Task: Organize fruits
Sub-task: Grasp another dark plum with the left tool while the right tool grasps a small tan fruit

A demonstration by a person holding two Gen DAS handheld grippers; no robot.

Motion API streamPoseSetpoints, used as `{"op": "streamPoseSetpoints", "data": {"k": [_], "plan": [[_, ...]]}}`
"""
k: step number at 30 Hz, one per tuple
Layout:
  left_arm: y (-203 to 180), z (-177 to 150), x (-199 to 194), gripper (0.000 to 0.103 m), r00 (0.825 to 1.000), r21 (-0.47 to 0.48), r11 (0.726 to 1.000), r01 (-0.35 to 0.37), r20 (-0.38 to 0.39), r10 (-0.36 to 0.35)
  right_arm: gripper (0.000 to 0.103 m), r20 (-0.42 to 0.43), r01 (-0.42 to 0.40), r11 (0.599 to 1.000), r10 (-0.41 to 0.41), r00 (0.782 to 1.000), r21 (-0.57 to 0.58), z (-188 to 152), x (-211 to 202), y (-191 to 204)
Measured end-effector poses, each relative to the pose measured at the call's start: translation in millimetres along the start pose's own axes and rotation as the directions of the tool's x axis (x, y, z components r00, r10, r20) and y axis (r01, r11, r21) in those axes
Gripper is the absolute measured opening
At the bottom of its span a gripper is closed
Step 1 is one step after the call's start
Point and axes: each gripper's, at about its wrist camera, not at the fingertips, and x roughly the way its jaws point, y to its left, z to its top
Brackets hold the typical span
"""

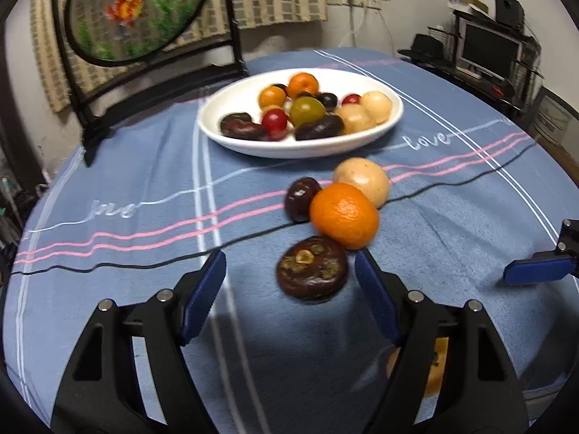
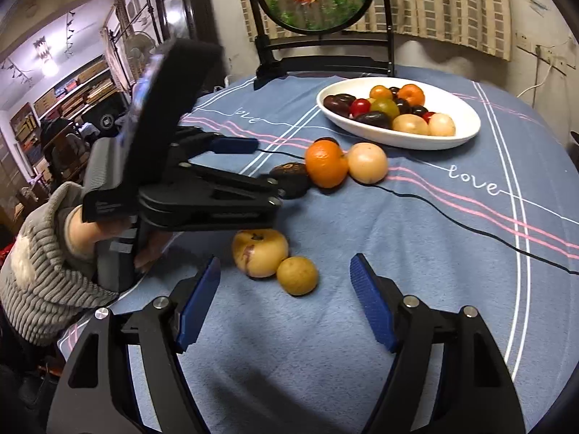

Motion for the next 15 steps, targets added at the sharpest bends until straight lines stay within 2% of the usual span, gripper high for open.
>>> {"op": "streamPoseSetpoints", "data": {"k": [2,4,6,10,15], "plan": [[0.2,1.4,2.7,0.075,1.0,0.0,1.0,0.026,-0.006,-0.026,0.075,-0.011,-0.019,1.0,0.019,1.0,0.005,-0.4,1.9,-0.6],[-0.2,2.8,7.3,0.067,0.999,0.004,0.999,0.047,-0.021,-0.047,0.075,-0.037,-0.044,0.999,0.044,0.998,-0.002,-0.3,6.2,0.8],[-3.1,3.1,13.9,0.049,0.996,0.018,0.997,0.069,-0.051,-0.068,0.073,-0.064,-0.053,0.999,0.052,0.997,-0.013,-0.3,10.3,2.9],[-6.0,4.1,17.3,0.047,0.996,0.031,0.998,0.062,-0.061,-0.06,0.065,-0.087,-0.057,0.998,0.054,0.995,-0.03,-0.7,14.3,5.8],[-7.5,2.6,15.4,0.045,0.997,0.034,0.998,0.056,-0.062,-0.054,0.062,-0.103,-0.036,0.998,0.03,0.994,-0.055,-1.0,18.8,5.7]]}}
